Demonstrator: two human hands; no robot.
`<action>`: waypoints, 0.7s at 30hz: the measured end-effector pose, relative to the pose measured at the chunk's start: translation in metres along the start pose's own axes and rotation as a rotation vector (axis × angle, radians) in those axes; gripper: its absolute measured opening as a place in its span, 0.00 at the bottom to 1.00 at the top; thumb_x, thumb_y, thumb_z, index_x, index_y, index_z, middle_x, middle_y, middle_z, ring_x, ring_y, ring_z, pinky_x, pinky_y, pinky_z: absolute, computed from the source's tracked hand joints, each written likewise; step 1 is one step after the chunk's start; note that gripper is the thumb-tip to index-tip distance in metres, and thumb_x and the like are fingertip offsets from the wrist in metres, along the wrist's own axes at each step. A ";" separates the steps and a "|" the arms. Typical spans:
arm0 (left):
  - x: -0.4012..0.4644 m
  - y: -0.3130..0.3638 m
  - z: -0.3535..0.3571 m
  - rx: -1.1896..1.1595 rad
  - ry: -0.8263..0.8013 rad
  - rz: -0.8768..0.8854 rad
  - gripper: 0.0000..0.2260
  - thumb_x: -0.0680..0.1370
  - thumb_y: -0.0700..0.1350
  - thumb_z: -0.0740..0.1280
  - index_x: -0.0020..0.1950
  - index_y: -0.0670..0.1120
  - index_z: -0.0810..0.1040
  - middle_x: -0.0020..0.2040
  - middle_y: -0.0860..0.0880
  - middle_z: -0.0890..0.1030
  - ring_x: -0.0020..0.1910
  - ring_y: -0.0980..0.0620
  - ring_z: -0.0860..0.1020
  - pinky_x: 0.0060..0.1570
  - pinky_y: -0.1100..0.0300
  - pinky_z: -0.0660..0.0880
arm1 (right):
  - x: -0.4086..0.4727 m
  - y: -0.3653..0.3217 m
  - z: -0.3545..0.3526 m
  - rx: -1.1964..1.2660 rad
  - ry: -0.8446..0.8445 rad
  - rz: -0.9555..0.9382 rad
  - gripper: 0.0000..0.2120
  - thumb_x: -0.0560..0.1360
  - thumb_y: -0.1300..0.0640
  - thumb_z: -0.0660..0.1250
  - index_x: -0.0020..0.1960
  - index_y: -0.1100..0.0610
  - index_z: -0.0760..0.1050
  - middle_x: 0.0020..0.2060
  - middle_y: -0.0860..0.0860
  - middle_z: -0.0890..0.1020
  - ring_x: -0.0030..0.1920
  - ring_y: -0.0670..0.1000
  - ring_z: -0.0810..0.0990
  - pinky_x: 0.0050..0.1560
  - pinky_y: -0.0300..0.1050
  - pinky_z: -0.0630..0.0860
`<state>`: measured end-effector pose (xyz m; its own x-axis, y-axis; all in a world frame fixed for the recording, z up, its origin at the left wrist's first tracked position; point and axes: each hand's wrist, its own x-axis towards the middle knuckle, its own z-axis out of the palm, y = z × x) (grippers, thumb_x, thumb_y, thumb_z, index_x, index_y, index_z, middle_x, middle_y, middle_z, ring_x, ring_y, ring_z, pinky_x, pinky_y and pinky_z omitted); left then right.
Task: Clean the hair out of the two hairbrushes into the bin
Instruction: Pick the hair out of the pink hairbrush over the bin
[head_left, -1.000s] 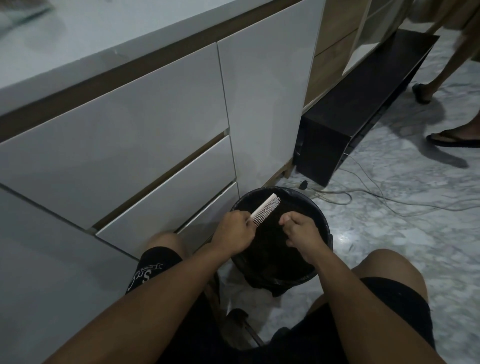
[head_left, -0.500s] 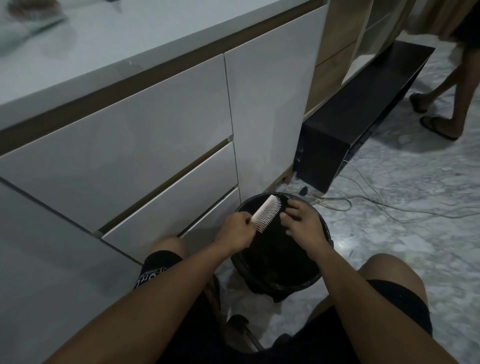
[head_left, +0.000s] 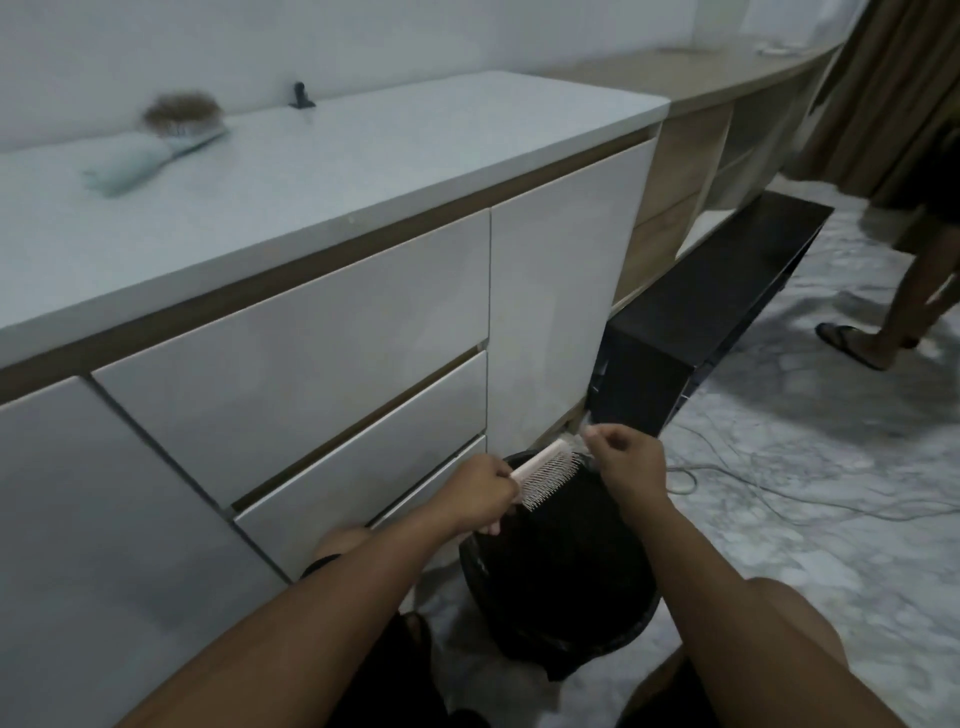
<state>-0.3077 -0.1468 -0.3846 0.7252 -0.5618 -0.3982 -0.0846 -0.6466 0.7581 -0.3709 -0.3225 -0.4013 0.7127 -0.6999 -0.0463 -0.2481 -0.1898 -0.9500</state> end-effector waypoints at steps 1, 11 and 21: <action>-0.002 0.000 -0.003 -0.008 -0.002 0.002 0.10 0.74 0.36 0.60 0.35 0.43 0.75 0.33 0.36 0.79 0.18 0.52 0.73 0.19 0.66 0.67 | 0.002 -0.002 -0.001 -0.003 0.023 0.026 0.10 0.75 0.57 0.69 0.35 0.52 0.81 0.35 0.54 0.84 0.38 0.51 0.81 0.47 0.53 0.80; -0.019 0.033 -0.060 -0.190 -0.066 0.029 0.09 0.74 0.33 0.59 0.38 0.33 0.77 0.31 0.36 0.79 0.21 0.46 0.76 0.22 0.60 0.75 | 0.004 -0.076 -0.009 0.143 -0.525 0.073 0.15 0.74 0.66 0.69 0.57 0.53 0.79 0.56 0.54 0.80 0.56 0.55 0.81 0.49 0.51 0.83; -0.055 0.115 -0.154 -0.084 -0.093 0.126 0.16 0.79 0.42 0.64 0.62 0.33 0.73 0.40 0.39 0.80 0.27 0.46 0.80 0.28 0.57 0.80 | 0.026 -0.203 -0.025 0.182 -0.329 -0.138 0.16 0.75 0.71 0.64 0.58 0.57 0.81 0.55 0.59 0.81 0.55 0.57 0.81 0.55 0.52 0.79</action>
<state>-0.2521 -0.1102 -0.1960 0.6454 -0.6838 -0.3405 -0.1109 -0.5249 0.8439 -0.3189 -0.3194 -0.2020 0.9107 -0.4126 0.0167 -0.0362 -0.1202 -0.9921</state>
